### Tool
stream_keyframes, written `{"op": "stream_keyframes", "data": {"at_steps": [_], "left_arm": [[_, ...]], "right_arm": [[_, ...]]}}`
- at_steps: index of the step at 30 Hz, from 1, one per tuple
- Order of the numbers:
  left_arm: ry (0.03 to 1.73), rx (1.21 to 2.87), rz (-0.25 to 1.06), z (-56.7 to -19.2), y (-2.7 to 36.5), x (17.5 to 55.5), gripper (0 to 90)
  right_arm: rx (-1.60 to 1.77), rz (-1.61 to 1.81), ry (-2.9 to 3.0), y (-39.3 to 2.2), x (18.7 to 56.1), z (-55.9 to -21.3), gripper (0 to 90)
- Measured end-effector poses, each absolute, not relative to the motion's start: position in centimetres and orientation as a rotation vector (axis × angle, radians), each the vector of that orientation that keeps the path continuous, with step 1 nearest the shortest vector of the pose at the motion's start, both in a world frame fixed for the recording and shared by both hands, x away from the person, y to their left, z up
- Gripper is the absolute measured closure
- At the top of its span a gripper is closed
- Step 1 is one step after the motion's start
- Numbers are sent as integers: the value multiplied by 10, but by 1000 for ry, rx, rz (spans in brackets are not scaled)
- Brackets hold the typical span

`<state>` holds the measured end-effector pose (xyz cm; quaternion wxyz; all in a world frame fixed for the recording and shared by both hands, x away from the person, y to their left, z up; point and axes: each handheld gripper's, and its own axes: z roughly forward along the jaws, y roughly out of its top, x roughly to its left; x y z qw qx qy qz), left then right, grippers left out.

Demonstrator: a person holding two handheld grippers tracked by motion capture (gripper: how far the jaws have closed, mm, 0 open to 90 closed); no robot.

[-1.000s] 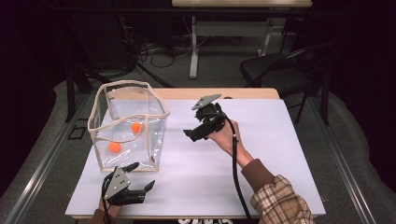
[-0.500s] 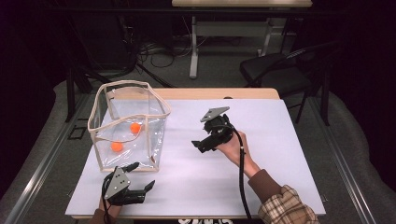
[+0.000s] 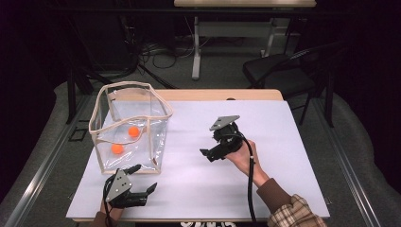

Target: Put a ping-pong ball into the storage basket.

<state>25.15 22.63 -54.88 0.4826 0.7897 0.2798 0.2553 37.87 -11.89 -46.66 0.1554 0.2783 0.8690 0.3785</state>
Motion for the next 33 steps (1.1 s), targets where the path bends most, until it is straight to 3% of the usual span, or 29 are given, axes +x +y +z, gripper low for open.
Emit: {"op": "stream_keyframes", "data": {"at_steps": [33], "left_arm": [[681,1924,622,-549,225,252,158]], "right_arm": [[812,1102,2457,-167,338,-481,2]]}}
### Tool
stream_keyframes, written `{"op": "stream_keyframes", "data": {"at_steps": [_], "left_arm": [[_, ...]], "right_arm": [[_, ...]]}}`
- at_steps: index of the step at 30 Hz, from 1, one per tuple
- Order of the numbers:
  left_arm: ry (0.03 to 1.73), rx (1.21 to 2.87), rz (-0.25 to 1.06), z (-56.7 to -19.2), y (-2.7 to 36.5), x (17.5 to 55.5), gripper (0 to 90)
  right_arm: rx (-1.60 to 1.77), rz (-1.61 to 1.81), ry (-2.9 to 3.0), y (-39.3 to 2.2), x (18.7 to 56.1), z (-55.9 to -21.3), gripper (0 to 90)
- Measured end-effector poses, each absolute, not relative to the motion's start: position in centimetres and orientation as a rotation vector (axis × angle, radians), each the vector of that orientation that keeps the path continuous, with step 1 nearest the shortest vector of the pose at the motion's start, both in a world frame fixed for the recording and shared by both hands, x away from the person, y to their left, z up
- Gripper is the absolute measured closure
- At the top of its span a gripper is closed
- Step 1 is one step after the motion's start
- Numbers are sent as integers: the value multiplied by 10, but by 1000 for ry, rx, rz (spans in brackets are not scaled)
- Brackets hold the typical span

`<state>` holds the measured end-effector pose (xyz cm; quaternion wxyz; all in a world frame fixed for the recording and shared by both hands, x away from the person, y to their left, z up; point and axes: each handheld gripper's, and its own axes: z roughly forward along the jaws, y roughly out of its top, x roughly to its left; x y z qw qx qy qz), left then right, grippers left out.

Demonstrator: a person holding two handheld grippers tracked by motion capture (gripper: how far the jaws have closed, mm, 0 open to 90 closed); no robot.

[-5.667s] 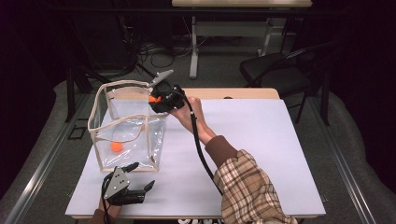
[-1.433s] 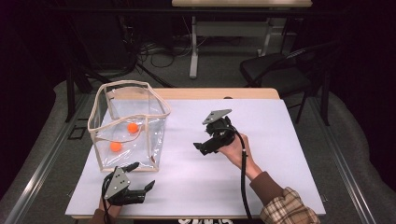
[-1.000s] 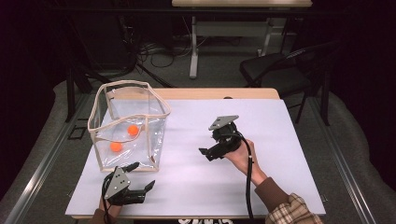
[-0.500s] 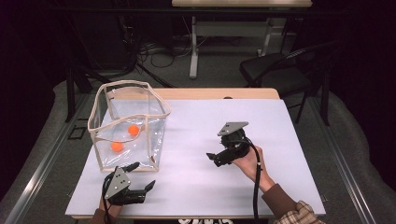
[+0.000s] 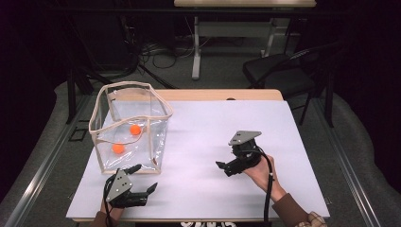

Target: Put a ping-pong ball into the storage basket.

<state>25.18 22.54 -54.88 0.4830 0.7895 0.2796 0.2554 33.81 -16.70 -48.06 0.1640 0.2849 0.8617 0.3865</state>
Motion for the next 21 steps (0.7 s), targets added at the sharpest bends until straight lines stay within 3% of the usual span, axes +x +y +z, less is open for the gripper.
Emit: {"op": "stream_keyframes", "data": {"at_steps": [21], "left_arm": [[680,1926,622,-548,225,252,158]], "right_arm": [[811,1148,2416,-203,305,-507,1]]}}
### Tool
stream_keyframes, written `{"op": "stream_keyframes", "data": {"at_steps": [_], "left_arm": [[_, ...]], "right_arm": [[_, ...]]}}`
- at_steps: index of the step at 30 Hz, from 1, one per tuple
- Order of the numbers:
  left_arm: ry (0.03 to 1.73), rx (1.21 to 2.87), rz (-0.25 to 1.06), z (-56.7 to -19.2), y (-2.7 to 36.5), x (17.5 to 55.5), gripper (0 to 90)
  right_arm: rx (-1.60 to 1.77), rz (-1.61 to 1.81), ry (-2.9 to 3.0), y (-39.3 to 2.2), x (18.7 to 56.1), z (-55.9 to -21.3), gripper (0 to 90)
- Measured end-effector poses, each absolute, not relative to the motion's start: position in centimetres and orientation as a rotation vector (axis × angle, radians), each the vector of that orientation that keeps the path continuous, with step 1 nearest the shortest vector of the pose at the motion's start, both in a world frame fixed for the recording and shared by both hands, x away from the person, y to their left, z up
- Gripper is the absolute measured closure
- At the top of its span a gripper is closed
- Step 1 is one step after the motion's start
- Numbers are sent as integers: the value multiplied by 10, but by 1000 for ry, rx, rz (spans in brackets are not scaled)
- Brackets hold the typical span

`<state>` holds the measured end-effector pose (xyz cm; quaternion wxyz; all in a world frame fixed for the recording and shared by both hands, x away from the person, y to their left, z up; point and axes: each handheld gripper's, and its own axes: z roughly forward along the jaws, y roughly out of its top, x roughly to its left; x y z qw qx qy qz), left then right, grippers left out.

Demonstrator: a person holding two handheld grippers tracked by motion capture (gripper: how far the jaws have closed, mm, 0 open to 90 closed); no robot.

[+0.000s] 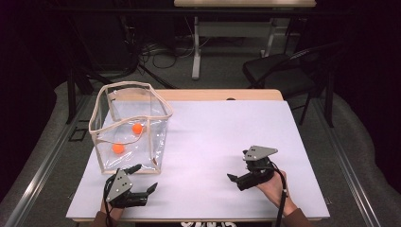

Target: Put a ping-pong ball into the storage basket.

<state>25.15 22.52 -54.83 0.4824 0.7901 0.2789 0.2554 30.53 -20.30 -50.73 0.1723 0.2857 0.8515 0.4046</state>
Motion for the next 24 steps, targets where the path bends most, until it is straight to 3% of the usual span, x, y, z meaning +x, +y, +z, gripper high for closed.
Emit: {"op": "stream_keyframes", "data": {"at_steps": [24], "left_arm": [[683,1927,622,-549,224,251,158]], "right_arm": [[871,1185,2266,-236,266,-540,1]]}}
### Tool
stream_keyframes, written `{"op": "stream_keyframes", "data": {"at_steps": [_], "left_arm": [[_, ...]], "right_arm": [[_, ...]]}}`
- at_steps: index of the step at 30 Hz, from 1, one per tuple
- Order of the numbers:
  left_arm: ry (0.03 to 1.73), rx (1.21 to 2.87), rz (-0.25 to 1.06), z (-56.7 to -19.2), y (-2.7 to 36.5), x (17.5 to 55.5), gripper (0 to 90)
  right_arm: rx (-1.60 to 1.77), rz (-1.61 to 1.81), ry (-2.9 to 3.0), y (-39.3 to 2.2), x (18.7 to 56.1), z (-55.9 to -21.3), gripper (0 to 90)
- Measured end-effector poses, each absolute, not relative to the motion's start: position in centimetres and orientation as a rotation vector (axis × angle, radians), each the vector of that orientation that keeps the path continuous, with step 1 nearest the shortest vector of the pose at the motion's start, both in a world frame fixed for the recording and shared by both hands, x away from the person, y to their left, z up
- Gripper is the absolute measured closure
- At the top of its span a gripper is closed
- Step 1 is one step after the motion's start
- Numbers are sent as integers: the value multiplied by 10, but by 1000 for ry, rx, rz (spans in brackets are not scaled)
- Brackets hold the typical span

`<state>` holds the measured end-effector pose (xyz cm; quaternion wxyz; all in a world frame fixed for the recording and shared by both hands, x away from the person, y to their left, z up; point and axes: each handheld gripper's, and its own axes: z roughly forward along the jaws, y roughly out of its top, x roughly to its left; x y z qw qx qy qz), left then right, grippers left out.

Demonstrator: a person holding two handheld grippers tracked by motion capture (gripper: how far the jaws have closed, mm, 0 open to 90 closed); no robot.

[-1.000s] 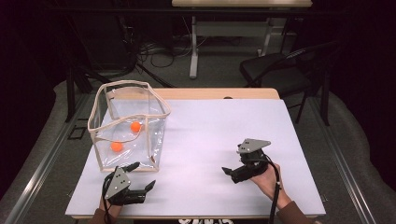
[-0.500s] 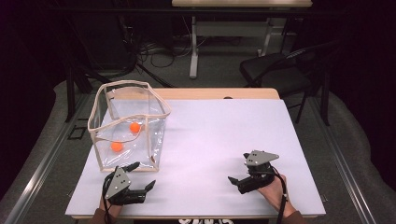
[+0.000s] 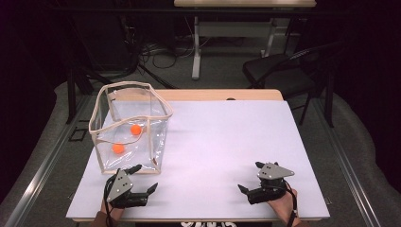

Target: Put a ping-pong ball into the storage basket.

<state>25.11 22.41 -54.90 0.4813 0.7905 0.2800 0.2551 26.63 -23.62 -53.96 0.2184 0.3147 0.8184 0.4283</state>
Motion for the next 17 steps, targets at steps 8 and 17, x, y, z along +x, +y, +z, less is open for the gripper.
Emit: {"op": "stream_keyframes", "data": {"at_steps": [8,17], "left_arm": [[671,1936,618,-549,224,250,158],[669,1936,617,-549,223,251,158]], "right_arm": [[891,1198,2198,-241,258,-542,1],[889,1188,2199,-240,258,-543,1]]}}
